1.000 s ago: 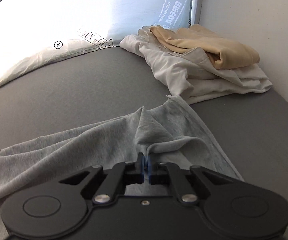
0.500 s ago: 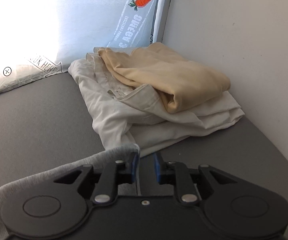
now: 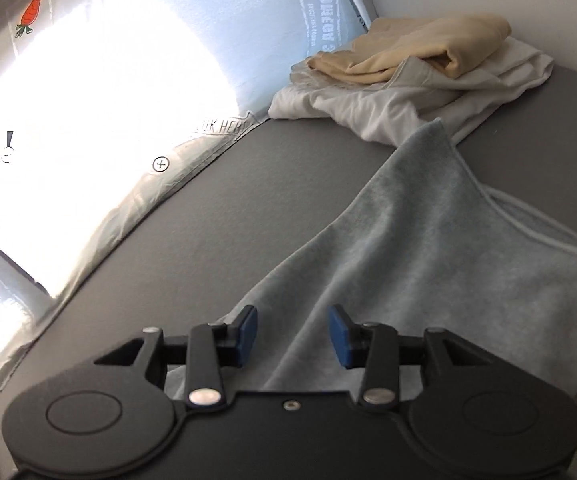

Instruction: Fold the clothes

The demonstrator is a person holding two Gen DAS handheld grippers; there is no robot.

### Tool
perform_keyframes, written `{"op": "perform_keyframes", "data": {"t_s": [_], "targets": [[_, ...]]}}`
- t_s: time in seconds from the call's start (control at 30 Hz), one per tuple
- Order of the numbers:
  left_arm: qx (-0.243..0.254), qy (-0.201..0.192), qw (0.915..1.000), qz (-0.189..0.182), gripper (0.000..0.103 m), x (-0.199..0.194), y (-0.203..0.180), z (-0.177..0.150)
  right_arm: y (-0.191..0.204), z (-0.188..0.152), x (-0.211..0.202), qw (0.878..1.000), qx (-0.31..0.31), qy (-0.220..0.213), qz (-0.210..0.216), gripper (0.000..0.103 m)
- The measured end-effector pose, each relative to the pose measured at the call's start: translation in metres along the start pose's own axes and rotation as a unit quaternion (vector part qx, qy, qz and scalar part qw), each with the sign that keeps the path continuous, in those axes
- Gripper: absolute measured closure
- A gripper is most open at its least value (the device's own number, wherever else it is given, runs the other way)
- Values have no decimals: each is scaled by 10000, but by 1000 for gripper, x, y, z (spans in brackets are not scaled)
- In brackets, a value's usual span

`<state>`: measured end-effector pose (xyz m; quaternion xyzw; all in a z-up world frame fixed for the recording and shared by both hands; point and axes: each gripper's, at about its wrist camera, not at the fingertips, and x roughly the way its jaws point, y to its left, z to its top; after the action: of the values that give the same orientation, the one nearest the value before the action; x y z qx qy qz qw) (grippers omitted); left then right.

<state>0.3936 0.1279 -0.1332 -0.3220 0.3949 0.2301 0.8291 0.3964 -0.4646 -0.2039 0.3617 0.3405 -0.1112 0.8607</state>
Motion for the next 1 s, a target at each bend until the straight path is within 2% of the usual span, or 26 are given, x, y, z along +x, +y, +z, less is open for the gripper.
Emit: {"op": "perform_keyframes", "data": {"t_s": [0.1,0.2,0.23,0.27,0.3,0.37,0.4,0.6,0.63,0.67,0.7,0.73,0.77,0.87,0.9,0.93,0.97,1.0], "targets": [[212,241,9995,-39,20,22,-27,-8,15,-15,19,9961,633,443,430,60],[549,374,9977,100,21,41,-50,-13,35,-21,34,9960,426,704,353,62],[559,426,9975,122,30,47,-53,-14,41,-23,39,9960,328,766,309,65],[556,428,9975,123,54,51,-55,-15,45,-24,43,9958,274,836,272,80],[553,409,9976,120,66,55,-56,-15,48,-24,47,9954,266,893,241,98],[574,335,9977,103,101,59,-58,-13,50,-22,51,9954,288,864,295,102],[518,268,9983,38,103,60,-57,-9,51,-20,51,9955,312,815,370,102],[155,-107,9991,-368,103,63,-59,19,54,8,63,9950,554,576,605,102],[126,-119,9991,-379,103,66,-61,22,53,11,67,9940,664,544,673,102],[123,-102,9994,-310,98,69,-63,24,53,13,70,9929,808,514,705,100],[163,-67,9995,-245,98,72,-65,25,53,15,73,9927,905,481,640,90],[219,-29,9996,-191,92,75,-68,26,54,16,74,9929,962,445,531,82],[312,-5,9994,-165,81,75,-69,26,56,17,74,9940,926,387,433,66],[720,-102,9971,-216,63,64,-72,17,71,11,60,9995,86,214,232,62],[949,-114,9952,-221,60,58,-73,10,77,7,52,9992,-340,175,149,56],[1180,-117,9927,-218,52,52,-75,3,84,0,45,9967,-799,127,47,51],[1419,-98,9897,-190,43,46,-76,-5,91,-8,39,9917,-1280,73,-67,40],[1665,-64,9859,-157,40,42,-78,-15,98,-18,33,9841,-1764,26,-185,28]]}}
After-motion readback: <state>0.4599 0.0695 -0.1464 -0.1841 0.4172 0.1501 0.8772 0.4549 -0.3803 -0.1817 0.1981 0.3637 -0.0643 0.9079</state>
